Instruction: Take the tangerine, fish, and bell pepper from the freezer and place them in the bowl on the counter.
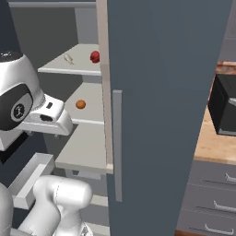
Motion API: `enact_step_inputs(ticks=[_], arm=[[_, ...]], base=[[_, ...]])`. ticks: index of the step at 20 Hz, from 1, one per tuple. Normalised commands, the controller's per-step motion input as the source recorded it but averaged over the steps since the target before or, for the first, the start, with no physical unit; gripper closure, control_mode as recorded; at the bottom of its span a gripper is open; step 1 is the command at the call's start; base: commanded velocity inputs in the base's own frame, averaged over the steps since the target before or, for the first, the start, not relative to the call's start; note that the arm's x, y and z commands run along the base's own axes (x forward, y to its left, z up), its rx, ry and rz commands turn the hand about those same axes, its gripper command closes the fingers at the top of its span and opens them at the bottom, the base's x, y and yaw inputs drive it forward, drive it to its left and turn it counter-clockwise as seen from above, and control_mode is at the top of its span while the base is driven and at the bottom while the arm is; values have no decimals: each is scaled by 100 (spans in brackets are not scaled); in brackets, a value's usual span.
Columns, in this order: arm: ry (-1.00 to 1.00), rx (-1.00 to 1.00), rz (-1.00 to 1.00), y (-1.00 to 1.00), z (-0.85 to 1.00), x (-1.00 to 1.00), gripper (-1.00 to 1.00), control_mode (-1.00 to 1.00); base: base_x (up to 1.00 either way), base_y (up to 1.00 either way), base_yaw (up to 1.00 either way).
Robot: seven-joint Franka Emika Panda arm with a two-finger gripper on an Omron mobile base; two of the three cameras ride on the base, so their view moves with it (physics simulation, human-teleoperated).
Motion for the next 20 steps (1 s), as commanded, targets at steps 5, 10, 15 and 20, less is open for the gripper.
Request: enact_step_inputs(ticks=[5, 10, 15, 20], arm=[[0, 0, 0, 0, 0, 0, -100, 100], [0, 0, 0, 0, 0, 0, -100, 100], [0, 0, 0, 0, 0, 0, -100, 100], [0, 0, 0, 0, 0, 0, -100, 100]], base=[[34, -26, 0], [45, -33, 0], [52, -19, 0], [55, 0, 0]])
